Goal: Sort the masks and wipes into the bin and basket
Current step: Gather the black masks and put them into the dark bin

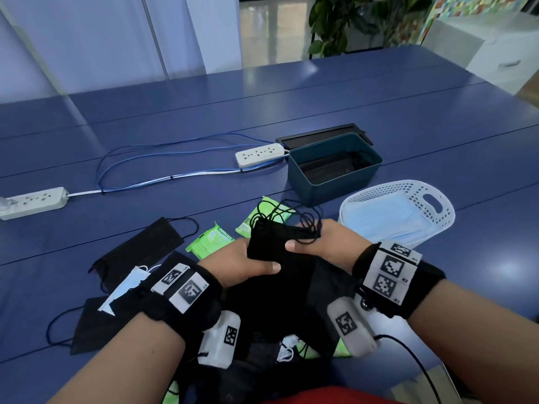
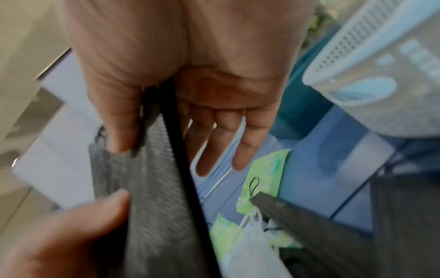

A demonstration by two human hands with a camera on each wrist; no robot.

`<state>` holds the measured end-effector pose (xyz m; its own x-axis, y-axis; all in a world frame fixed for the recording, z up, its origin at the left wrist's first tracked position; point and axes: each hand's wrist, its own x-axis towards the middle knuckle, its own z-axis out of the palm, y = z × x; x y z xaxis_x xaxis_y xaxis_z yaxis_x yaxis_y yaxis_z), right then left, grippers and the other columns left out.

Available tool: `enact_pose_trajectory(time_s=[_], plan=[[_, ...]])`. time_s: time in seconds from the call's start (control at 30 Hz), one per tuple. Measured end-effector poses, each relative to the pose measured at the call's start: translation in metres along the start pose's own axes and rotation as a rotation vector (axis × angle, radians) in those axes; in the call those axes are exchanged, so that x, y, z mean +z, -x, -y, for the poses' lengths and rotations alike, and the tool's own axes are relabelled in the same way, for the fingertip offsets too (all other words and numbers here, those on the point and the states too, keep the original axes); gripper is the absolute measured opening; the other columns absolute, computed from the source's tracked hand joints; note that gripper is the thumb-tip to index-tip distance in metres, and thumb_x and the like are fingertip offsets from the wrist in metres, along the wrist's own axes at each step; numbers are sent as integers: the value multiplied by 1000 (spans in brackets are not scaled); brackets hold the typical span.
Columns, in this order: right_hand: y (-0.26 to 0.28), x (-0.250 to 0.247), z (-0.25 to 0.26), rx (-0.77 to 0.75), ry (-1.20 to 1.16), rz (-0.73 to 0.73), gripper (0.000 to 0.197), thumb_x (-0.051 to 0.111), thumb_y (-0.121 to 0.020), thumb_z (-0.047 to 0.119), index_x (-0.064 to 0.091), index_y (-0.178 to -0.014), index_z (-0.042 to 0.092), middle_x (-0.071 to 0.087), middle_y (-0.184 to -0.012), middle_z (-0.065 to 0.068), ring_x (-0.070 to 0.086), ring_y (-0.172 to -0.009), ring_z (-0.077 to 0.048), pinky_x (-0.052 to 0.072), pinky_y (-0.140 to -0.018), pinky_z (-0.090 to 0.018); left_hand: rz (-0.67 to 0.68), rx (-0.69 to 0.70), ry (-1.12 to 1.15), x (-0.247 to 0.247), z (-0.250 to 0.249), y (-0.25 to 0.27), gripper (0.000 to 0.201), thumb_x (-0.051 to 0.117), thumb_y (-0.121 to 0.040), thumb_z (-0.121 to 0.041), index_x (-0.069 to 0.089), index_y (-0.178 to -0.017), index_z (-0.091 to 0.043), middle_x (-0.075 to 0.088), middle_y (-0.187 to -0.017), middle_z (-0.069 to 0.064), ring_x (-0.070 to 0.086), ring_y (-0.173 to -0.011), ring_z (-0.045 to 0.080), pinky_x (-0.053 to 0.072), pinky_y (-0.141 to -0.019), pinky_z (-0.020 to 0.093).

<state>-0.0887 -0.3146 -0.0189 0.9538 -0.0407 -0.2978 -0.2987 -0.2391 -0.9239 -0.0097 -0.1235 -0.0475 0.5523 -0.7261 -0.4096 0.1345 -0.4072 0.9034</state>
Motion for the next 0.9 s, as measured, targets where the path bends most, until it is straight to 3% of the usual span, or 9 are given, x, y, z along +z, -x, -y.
enact_pose_trajectory(time_s=[0.07, 0.13, 0.23, 0.37, 0.5, 0.6, 0.7, 0.77, 0.9], plan=[[-1, 3, -5, -6, -256, -89, 15, 69, -81, 5, 73, -73, 18, 71, -74, 6, 65, -71, -4, 50, -80, -24, 25, -18, 15, 2, 3, 1, 35, 75, -59, -31, 69, -91, -18, 73, -86, -3, 68, -82, 13, 52, -81, 23], [-1, 3, -4, 6, -431, -115, 26, 60, -84, -4, 68, -69, 15, 71, -69, 2, 66, -65, -7, 52, -69, -21, 21, -42, 31, 2, 7, 2, 30, 72, -62, -24, 69, -91, -16, 72, -84, -2, 67, -81, 14, 53, -82, 26], [4, -2, 0, 33, -583, -114, 23, 46, -92, -3, 54, -75, 9, 66, -62, -2, 66, -62, -11, 54, -59, -20, 37, -51, 26, -1, 10, 3, 39, 76, -57, -30, 69, -93, -16, 73, -91, 2, 67, -87, 18, 51, -89, 33], [4, -8, 2, 78, -743, -172, 20, 42, -94, -2, 52, -80, 7, 46, -49, -2, 53, -46, -13, 54, -64, -30, 49, -58, 23, -3, 7, 2, 25, 73, -68, -21, 67, -91, -16, 72, -86, -2, 67, -82, 14, 51, -84, 28], [4, -15, 0, 73, -636, -210, 23, 43, -90, -11, 56, -98, 7, 34, -61, -6, 38, -41, -7, 54, -53, -25, 82, -67, -5, -5, 6, 2, 13, 70, -82, -8, 65, -85, -19, 71, -71, -11, 66, -69, 5, 51, -71, 17], [6, -25, -5, 95, -347, -88, 30, 55, -87, -5, 57, -111, 12, 46, -62, -1, 42, -44, -5, 43, -48, -15, 80, -83, -18, -5, 6, 3, 19, 75, -66, -24, 65, -82, -21, 71, -72, -10, 66, -71, 9, 50, -76, 24], [8, -26, -6, 133, 218, 73, 21, 71, -81, 15, 63, -97, 26, 63, -75, 11, 59, -61, 2, 44, -62, -12, 105, -88, -11, -4, 7, 1, 47, 75, -54, -38, 66, -95, -19, 72, -89, -1, 67, -85, 16, 52, -85, 32], [8, -21, -5, 98, 396, 31, 6, 67, -85, 24, 65, -80, 27, 58, -62, 12, 54, -56, 0, 42, -60, -15, 129, -94, -12, -2, 7, 1, 54, 74, -56, -39, 65, -104, -17, 71, -100, 6, 66, -91, 20, 51, -90, 35], [3, -19, -4, 108, -115, -184, 26, 47, -93, 4, 59, -73, 15, 29, -39, 7, 25, -33, -8, 28, -46, -25, 148, -93, -122, 0, 3, 2, 13, 73, -80, -18, 64, -87, -24, 69, -78, -10, 65, -72, 8, 51, -76, 24]])
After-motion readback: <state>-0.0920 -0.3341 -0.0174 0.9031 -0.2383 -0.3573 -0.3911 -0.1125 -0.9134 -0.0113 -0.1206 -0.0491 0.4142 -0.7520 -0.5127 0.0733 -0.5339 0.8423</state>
